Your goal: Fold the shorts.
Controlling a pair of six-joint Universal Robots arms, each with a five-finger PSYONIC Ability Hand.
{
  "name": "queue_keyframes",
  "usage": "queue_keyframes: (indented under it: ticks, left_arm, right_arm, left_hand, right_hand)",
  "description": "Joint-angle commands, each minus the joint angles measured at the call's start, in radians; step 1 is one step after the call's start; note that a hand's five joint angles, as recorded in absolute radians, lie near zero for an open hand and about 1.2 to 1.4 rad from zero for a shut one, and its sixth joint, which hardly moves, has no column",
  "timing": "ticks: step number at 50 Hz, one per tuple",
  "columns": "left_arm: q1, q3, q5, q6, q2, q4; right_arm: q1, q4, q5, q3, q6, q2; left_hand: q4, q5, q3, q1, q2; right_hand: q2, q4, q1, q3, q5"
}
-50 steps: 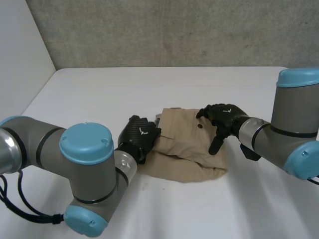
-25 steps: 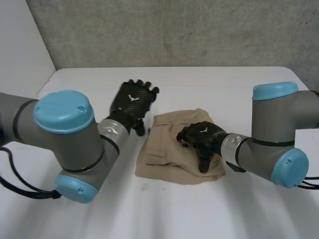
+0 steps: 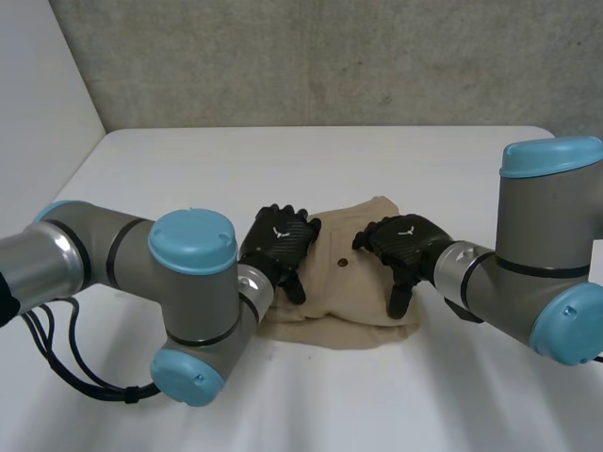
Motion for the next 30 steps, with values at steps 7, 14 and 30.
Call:
queue_keyframes:
  ticks: [7, 14, 30]
  left_arm:
    - [-0.011, -0.016, 0.001, 0.056, -0.01, -0.006]
    - [-0.002, -0.016, 0.0, 0.059, -0.021, -0.004]
    - [0.007, -0.045, 0.05, 0.023, 0.097, -0.075]
  right_arm:
    - [0.008, -0.065, 0.036, -0.001, 0.092, 0.006]
    - [0.01, -0.154, 0.126, 0.005, 0.085, 0.084]
    - [0.008, -0.137, 0.145, 0.013, 0.1, -0.079]
  left_hand:
    - [0.044, 0.045, 0.046, 0.048, 0.044]
    - [0.044, 0.045, 0.046, 0.048, 0.044]
    - [-0.014, -0.014, -0.012, -0.011, -0.015]
  right_hand:
    - [-0.044, -0.05, -0.008, -0.015, -0.067]
    - [-0.044, -0.05, -0.008, -0.015, -0.067]
    - [-0.044, -0.05, -0.008, -0.015, -0.067]
